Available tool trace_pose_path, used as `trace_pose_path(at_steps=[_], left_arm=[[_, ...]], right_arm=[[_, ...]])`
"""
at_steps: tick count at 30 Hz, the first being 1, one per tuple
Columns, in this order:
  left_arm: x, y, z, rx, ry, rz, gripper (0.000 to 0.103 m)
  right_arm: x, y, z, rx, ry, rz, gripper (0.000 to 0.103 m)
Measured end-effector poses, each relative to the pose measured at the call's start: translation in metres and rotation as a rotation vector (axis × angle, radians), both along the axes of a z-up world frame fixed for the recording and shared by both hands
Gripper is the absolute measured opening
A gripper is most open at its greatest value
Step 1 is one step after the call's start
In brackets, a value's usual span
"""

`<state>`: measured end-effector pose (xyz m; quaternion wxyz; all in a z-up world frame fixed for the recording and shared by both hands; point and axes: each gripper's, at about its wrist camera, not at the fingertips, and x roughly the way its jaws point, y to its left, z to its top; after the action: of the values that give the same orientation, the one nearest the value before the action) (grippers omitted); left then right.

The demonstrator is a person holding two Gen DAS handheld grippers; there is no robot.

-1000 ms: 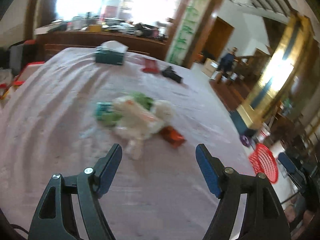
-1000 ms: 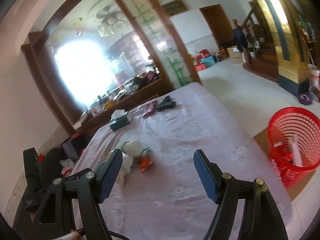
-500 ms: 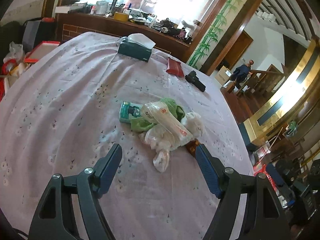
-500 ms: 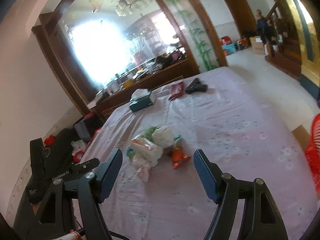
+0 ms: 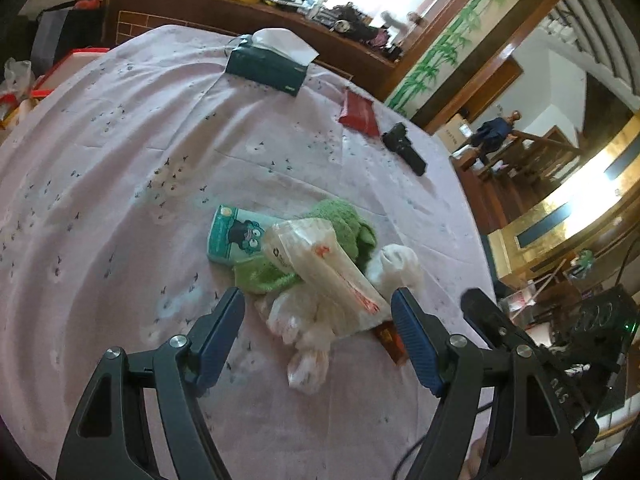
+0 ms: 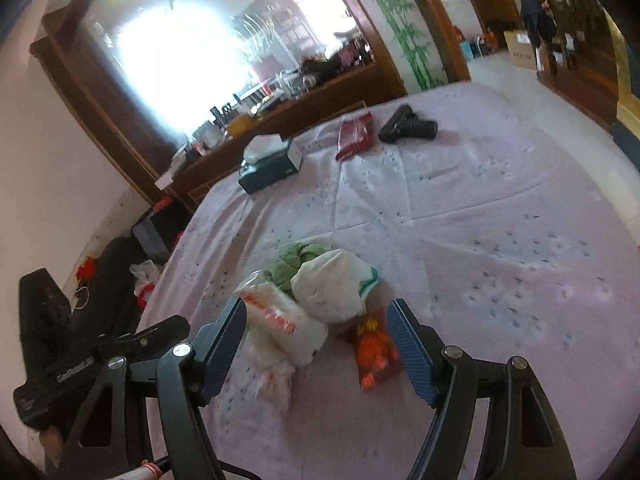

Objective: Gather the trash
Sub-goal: 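Grasp the clear plastic bag with the left tool while the right tool grasps the white cloth bag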

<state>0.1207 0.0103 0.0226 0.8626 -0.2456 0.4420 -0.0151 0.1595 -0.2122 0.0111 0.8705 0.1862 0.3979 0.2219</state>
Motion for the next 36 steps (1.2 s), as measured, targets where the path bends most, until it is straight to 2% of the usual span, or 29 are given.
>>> trace_pose_path(at_steps=[3,5,7,11,13,19,21,24,29,36], left_arm=[[0.014,-0.002,-0.006,0.017,0.01,0.013,0.074],[0.024,-0.002,-0.015,-0.005,0.043,0.016,0.069],[0.032,-0.003,-0.024,-0.017,0.072,0.018,0.061],[0.042,-0.006,-0.034,-0.021,0.097,0.011,0.055],[0.046,-0.006,-0.038,-0.027,0.105,0.011,0.046],[0.051,-0.003,-0.047,-0.039,0.115,0.036,0.041],[0.051,-0.003,-0.047,-0.042,0.105,0.032,0.04],[0.052,-0.004,-0.045,-0.049,0.096,0.024,0.039],[0.047,-0.007,-0.033,-0.093,0.035,0.008,0.037],[0.039,-0.018,-0.011,-0.077,-0.016,-0.011,0.036]], right_arm=[[0.02,0.012,-0.013,0.02,0.012,0.032,0.077],[0.025,0.014,-0.019,0.035,0.004,0.027,0.077],[0.028,0.015,-0.025,0.055,-0.021,0.021,0.077],[0.031,0.019,-0.039,0.022,-0.009,0.03,0.071],[0.033,0.025,-0.044,0.003,0.006,0.045,0.069],[0.036,0.032,-0.057,-0.021,0.041,0.057,0.046],[0.035,0.03,-0.055,-0.017,0.033,0.061,0.038],[0.03,0.021,-0.047,0.002,-0.01,0.027,0.033],[0.022,0.0,-0.033,0.056,-0.088,-0.041,0.031],[0.014,-0.011,-0.019,0.084,-0.151,-0.08,0.031]])
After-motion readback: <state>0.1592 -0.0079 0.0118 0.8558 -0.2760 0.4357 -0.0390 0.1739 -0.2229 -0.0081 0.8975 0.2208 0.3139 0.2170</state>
